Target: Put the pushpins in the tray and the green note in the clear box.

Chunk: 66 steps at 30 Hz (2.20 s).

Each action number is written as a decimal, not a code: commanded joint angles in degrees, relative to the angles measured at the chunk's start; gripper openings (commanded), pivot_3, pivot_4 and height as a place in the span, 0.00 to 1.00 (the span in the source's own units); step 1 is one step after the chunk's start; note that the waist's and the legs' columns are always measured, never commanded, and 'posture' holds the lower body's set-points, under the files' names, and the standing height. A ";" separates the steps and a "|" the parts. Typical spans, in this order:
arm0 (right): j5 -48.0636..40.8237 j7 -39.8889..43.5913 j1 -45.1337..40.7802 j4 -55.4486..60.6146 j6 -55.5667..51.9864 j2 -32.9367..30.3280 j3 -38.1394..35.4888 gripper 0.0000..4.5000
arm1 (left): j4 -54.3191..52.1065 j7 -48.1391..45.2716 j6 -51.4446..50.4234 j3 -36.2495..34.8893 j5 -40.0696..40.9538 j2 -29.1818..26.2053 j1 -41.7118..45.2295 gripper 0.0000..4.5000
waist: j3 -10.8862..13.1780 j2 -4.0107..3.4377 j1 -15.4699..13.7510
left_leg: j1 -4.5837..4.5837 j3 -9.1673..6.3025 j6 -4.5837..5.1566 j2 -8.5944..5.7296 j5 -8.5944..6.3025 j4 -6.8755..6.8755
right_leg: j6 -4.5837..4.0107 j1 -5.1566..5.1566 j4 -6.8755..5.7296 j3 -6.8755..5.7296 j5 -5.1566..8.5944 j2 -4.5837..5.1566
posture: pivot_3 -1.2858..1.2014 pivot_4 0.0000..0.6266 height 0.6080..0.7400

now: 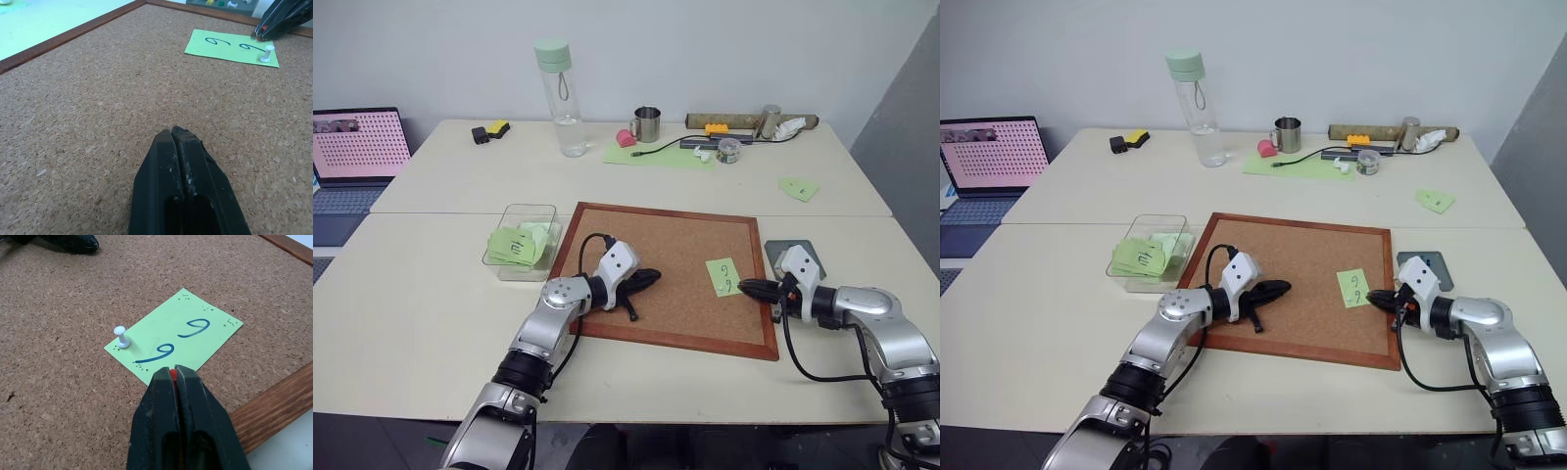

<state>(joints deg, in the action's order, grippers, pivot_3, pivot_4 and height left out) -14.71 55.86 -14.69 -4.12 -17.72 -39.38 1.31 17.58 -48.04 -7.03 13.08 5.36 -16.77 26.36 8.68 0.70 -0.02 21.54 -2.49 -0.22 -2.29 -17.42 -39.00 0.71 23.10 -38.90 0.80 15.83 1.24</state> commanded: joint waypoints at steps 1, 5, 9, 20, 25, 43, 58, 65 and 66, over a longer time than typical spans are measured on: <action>-3.35 1.30 -0.15 4.26 -0.28 -0.89 -3.35 0.02 | 1.94 -0.51 -1.38 1.86 -1.39 -0.19 -2.70 0.00 | 0.00 0.00 0.00 | 0.00 -0.01 0.00 0.00 0.00 0.00 | 0.00 0.00 0.00 0.00 0.00 0.00 | 0.52 0.24 1.00; -6.11 0.83 -0.53 6.39 -1.88 -0.97 -5.81 0.02 | 2.63 -0.19 -1.07 1.83 -1.73 -0.23 -2.71 0.00 | -0.01 -0.01 -0.01 | 0.01 0.00 0.00 0.00 0.00 0.00 | 0.00 0.01 0.00 0.00 0.00 0.00 | 0.52 0.24 1.00; -8.79 -0.37 -0.95 8.32 -4.36 -0.99 -8.19 0.02 | 3.40 0.12 -0.67 2.08 -2.42 -0.34 -2.68 0.00 | 0.00 -0.01 -0.02 | 0.01 -0.01 0.00 0.00 0.00 0.00 | 0.00 0.00 0.01 -0.01 0.00 0.00 | 0.52 0.24 1.00; 0.50 -11.52 -4.15 -3.33 -5.64 -4.16 -9.25 0.02 | 4.07 0.02 0.32 2.80 -3.72 -0.17 -2.82 0.00 | -0.04 -0.02 -0.02 | -0.09 0.01 0.01 0.00 0.00 0.02 | 0.00 -0.09 0.00 0.01 0.00 0.00 | 0.52 0.24 1.00; 4.75 -16.04 -6.49 -8.88 -4.80 -3.92 -8.72 0.02 | 4.05 0.04 0.44 2.87 -3.87 -0.19 -2.72 0.00 | -0.10 -0.12 -0.01 | -0.10 0.05 0.00 0.00 0.00 0.03 | 0.00 -0.10 -0.01 0.04 0.00 0.00 | 0.52 0.24 1.00; -2.81 -1.79 3.00 9.29 -5.89 -6.73 -7.14 0.80 | 3.83 0.25 0.22 2.72 -3.66 -0.10 -2.85 0.00 | -0.13 -0.15 0.03 | -0.09 0.03 0.02 0.01 -0.01 0.04 | 0.01 -0.11 0.02 0.02 0.01 -0.01 | 0.52 0.24 1.00; 1.62 -4.77 -0.27 7.76 -0.84 2.99 2.50 0.80 | 3.66 0.23 0.02 2.93 -3.45 -0.15 -2.73 0.00 | -0.12 -0.09 0.06 | -0.75 -0.17 0.04 -0.02 -0.04 0.16 | 0.13 -0.91 0.32 -0.09 0.09 0.00 | 0.52 0.24 1.00; 2.42 -4.15 -0.81 4.10 2.29 4.55 2.98 0.52 | 3.25 0.44 -0.21 2.89 -3.34 -0.27 -3.18 0.00 | -0.12 -0.09 0.07 | -0.75 -0.17 0.04 -0.02 -0.04 0.17 | 0.13 -0.91 0.33 -0.10 0.09 0.00 | 0.52 0.24 1.00; 2.40 -4.06 -0.75 3.88 2.55 4.60 2.98 0.47 | 3.24 0.45 -0.24 2.89 -3.32 -0.23 -3.17 0.00 | -0.12 -0.09 0.08 | -0.75 -0.17 0.05 -0.02 -0.04 0.17 | 0.13 -0.91 0.33 -0.09 0.09 0.00 | 0.52 0.24 1.00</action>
<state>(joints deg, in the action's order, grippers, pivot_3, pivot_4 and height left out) -12.38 51.30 -14.75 -0.72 -16.80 -34.86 4.64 18.51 -47.00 -5.49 13.97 3.70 -16.65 25.60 8.56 0.61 0.05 20.79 -2.67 -0.17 -2.31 -17.46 -38.83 0.83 22.19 -38.57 0.70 15.92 1.24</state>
